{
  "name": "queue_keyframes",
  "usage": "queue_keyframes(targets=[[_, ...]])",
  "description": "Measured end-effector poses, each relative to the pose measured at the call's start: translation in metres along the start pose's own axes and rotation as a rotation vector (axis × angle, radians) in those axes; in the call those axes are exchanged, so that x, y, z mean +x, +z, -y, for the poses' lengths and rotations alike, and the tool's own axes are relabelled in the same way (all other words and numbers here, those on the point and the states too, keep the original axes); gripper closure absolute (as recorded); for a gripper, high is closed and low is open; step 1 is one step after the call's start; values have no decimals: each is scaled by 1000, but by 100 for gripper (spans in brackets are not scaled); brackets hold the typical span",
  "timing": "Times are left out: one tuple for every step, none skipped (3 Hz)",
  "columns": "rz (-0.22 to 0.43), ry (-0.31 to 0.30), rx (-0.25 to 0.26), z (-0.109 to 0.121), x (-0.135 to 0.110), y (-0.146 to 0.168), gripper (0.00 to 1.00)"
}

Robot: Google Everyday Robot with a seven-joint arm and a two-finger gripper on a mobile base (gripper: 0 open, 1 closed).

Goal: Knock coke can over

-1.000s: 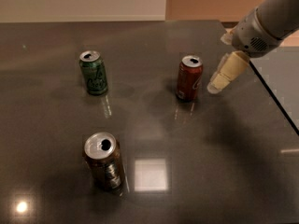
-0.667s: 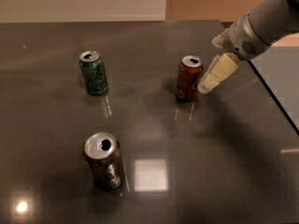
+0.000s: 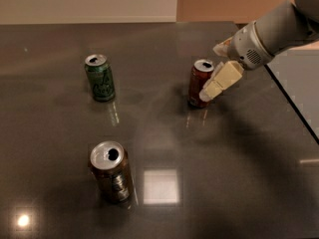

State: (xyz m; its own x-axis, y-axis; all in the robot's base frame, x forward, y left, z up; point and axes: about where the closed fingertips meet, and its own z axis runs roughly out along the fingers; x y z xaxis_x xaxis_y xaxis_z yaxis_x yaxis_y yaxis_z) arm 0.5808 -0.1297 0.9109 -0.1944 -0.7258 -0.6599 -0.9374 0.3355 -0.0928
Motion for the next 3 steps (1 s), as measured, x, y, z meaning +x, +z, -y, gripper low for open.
queue_keyframes(targets=[[28, 2, -12, -1, 1, 5, 15], [50, 6, -19, 0, 1, 7, 38], [72, 10, -22, 1, 0, 5, 61]])
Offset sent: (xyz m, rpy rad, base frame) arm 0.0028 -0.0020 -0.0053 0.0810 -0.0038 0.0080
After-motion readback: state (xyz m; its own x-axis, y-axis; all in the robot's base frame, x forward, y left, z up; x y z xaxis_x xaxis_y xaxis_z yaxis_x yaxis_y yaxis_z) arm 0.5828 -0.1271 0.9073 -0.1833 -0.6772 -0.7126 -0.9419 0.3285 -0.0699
